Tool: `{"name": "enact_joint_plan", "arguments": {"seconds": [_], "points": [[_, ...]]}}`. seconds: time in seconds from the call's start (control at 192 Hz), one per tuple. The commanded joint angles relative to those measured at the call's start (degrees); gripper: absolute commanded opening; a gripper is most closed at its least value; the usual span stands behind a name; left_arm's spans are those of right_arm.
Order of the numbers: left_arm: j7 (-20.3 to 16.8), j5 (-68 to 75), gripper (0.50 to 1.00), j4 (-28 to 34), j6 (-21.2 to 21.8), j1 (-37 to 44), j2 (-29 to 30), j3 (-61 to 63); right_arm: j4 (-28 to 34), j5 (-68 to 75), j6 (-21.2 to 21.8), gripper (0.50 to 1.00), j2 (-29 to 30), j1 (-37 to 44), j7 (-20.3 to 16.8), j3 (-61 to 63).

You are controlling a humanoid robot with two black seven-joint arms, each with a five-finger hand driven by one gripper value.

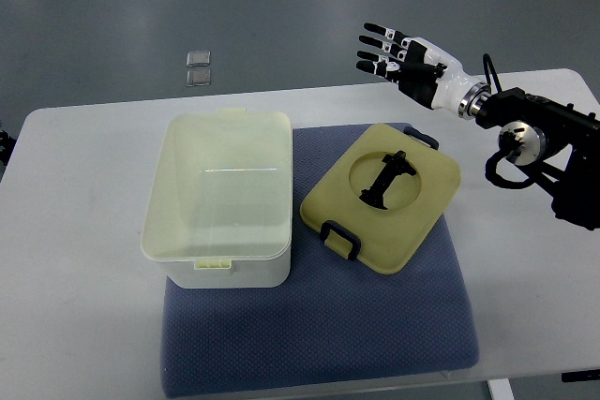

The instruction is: Open white storage box with right hand

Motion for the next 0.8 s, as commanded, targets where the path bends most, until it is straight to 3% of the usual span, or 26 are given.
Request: {"name": "enact_joint_plan", "arguments": {"seconds": [0.0, 0.24, 0.793], "points": [[-0.01, 0.02, 1.000, 0.02, 0.00, 0.00, 0.00, 0.04, -1.59, 3.95, 0.50, 0.932, 1.40, -0.61, -0.95, -0.02], [-0.01, 0.02, 1.000, 0.02, 0.00, 0.00, 0.00, 0.04, -2.64, 9.58, 0.58, 0.932, 1.92, -3.68, -5.78, 6.22], [-0.01, -0.07, 1.000, 0.02, 0.00, 0.00, 0.00, -0.05, -3.26, 9.58, 0.41, 0.932, 4.03, -5.35, -5.08, 6.84]]}}
